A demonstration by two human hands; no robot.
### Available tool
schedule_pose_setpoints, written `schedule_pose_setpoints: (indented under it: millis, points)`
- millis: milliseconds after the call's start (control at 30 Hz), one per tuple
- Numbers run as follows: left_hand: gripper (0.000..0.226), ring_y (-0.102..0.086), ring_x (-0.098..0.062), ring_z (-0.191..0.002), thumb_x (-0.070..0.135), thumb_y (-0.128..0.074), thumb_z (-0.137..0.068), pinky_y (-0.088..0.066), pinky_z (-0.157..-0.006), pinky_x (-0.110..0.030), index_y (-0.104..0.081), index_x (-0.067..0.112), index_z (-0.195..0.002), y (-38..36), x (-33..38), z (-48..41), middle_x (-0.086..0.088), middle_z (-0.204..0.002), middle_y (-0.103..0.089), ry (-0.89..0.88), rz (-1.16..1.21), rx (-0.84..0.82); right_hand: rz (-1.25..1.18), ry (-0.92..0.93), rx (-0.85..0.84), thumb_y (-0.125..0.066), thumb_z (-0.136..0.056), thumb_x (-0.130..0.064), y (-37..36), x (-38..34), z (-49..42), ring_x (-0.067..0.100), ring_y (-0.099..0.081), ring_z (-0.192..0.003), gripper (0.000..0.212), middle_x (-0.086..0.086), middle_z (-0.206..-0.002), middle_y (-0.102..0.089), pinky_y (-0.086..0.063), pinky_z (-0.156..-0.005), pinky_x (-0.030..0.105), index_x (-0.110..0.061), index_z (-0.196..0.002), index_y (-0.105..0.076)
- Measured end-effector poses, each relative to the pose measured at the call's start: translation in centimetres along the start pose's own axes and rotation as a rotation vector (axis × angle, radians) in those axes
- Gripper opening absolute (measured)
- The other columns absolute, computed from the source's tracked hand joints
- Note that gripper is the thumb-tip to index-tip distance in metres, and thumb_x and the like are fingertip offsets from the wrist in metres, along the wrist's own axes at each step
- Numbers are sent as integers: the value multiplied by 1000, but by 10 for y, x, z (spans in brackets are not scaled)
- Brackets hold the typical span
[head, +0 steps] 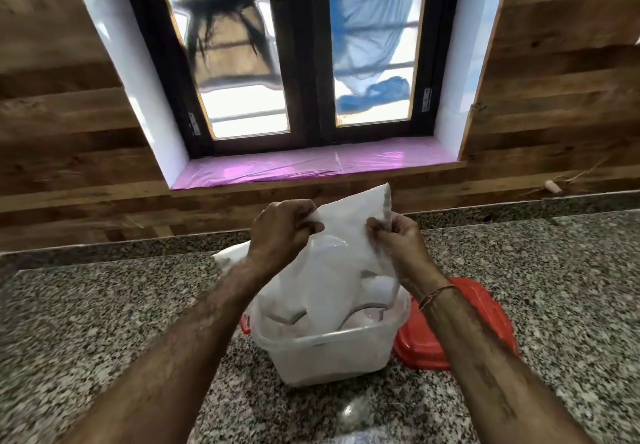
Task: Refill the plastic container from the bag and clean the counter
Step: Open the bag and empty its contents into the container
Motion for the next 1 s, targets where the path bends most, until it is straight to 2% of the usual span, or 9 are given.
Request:
schedule_pose_setpoints:
  millis: [133,233,300,400,600,700,767,867,1000]
  points:
    - [23,-71,-18,-82,10,-76,-78,-38,-61,-26,-57,20,-69,0,16,-7,6,-72,-73,-69,-110,1,755,524,66,-83,-82,-30,-11,-51,-2,13,-51,-130,74,-6,-143,-49,-44,-106,31,-28,-144,-42]
    - [9,-73,-19,-82,16,-80,-80,-54,-70,-32,-72,19,-79,1,32,-15,5,-81,-77,-120,-111,-26,1177,678,-38,-81,-81,-37,-36,-79,-4,18,-50,-128,49,-7,-133,-60,-38,-109,49,-36,-127,-64]
    - [17,-69,-18,-80,35,-83,-80,-50,-68,-31,-74,21,-81,6,34,-19,5,-81,-75,-114,-82,-33,1204,618,-53,-81,-81,-32,-40,-83,-8,14,-57,-95,15,-14,-90,-67,-49,-91,43,-30,-96,-77]
    - [43,-64,-12,-77,68,-72,-78,-43,-64,-30,-70,25,-82,17,7,-18,11,-79,-72,-40,-165,-73,1030,510,-3,-82,-80,-31,-21,-72,-21,11,-62,-74,11,-12,-68,-66,-51,-70,31,-26,-75,-74]
    - [35,-69,-21,-83,55,-75,-83,-36,-62,-29,-73,20,-82,37,-43,0,4,-77,-73,42,-273,-41,766,315,45,-75,-81,-30,15,-38,-34,-4,-54,-63,18,-10,-62,-65,-50,-72,28,-28,-65,-67]
    - [21,-73,-20,-85,45,-78,-83,-46,-64,-30,-75,24,-81,38,-33,-1,4,-83,-77,-38,-347,15,922,427,93,-63,-88,-51,-3,-48,-24,4,-67,-90,14,-16,-91,-76,-45,-104,48,-40,-92,-71]
    - [15,-74,-20,-86,42,-76,-84,-51,-70,-31,-74,28,-81,37,-16,-8,5,-86,-78,-125,-399,45,1043,512,-43,-58,-88,-64,-35,-64,-16,5,-64,-113,38,-18,-117,-73,-31,-113,54,-41,-118,-67]
    - [16,-72,-23,-84,39,-72,-88,-46,-70,-32,-68,28,-76,35,13,-18,1,-85,-77,-205,-400,38,1167,472,-279,-69,-79,-66,-81,-70,-8,13,-67,-113,51,-10,-116,-75,-48,-101,45,-34,-118,-71]
    - [21,-70,-20,-91,47,-76,-83,-45,-71,-30,-69,28,-91,39,-4,-21,6,-93,-76,-55,-246,72,1181,522,-202,-78,-79,-53,-90,-66,-17,18,-65,-80,29,-6,-77,-71,-45,-69,31,-24,-78,-72]
Point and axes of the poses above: each hand's wrist, its own z-axis away from the middle knuckle, its own y-axis out of the back of the hand, x = y × z, the point moved 5 cm from there along -z, towards the middle knuckle
